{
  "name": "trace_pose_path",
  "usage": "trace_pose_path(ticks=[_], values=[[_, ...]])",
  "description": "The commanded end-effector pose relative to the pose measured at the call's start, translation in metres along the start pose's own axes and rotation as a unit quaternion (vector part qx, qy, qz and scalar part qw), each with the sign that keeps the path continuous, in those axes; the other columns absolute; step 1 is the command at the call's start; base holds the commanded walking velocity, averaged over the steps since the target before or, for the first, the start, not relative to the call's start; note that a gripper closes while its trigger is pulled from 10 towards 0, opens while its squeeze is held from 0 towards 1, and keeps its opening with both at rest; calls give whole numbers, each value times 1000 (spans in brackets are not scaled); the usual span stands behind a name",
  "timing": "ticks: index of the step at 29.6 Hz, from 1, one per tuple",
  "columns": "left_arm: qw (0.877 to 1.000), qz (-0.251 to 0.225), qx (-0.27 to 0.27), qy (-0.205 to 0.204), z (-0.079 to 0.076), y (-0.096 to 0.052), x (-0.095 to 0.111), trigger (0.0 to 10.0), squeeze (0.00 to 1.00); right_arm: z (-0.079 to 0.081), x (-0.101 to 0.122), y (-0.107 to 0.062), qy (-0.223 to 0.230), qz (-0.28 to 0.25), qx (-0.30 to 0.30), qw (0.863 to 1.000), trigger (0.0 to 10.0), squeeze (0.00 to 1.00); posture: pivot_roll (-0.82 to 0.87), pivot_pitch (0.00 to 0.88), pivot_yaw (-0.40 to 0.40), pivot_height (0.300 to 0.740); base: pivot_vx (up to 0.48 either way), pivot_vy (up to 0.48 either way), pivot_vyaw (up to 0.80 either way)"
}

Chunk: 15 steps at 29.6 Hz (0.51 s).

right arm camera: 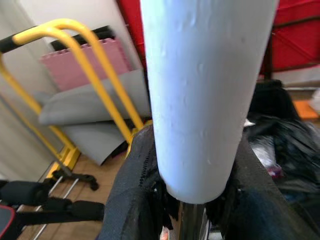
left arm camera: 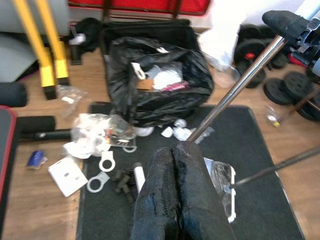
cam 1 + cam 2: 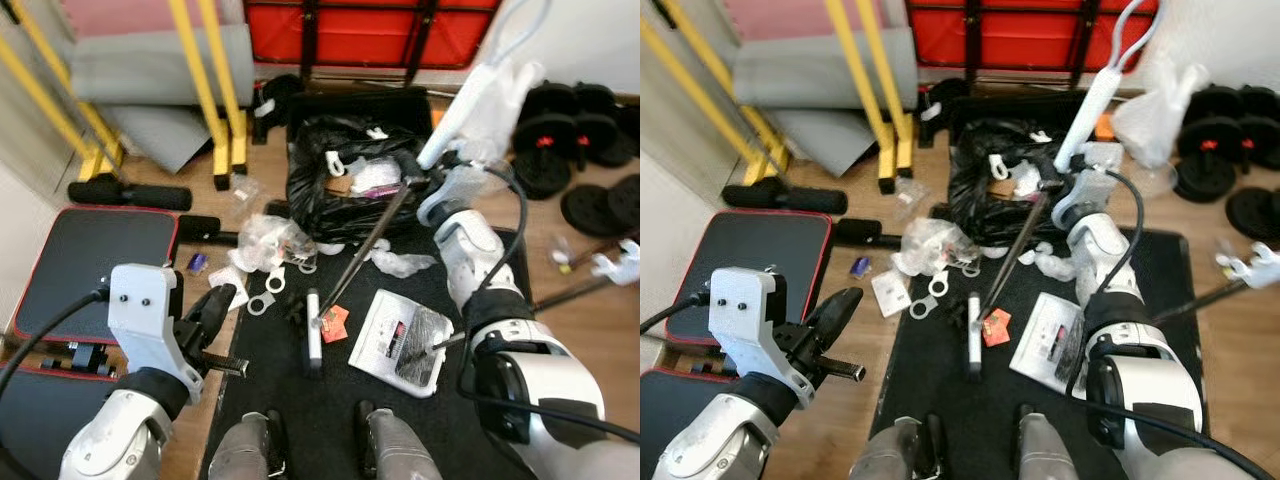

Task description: Sweep floor

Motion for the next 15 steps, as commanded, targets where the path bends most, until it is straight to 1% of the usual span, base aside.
trace_pose_path(ticks=[1, 7, 15], values=[[1000, 7, 21, -3, 2, -3, -2, 10000, 0, 0, -2, -3, 1, -7, 1, 1000, 10000, 0, 52, 323, -23, 740, 0, 0, -800], [1000, 5, 16, -5, 0, -1, -1, 10000, 0, -2, 2, 0, -17, -12, -2, 1000, 10000, 0, 44, 321, -27, 740, 0, 0, -800], [1000, 4, 13, -6, -1, 1, -1, 10000, 0, -2, 5, 1, -24, -15, -1, 1000, 10000, 0, 38, 319, -28, 740, 0, 0, -800]])
Point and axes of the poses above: a point about 5 cm out from each wrist's last joint towards the gripper, its own y axis pointing out of the wrist towards the gripper, its own x axis along the axis of the wrist's last joint, z = x × y, the point moved 3 cm from there along y, pointing out of the wrist towards the gripper, and after that the axes turned 5 degrees about -y, right-handed, at the moved point
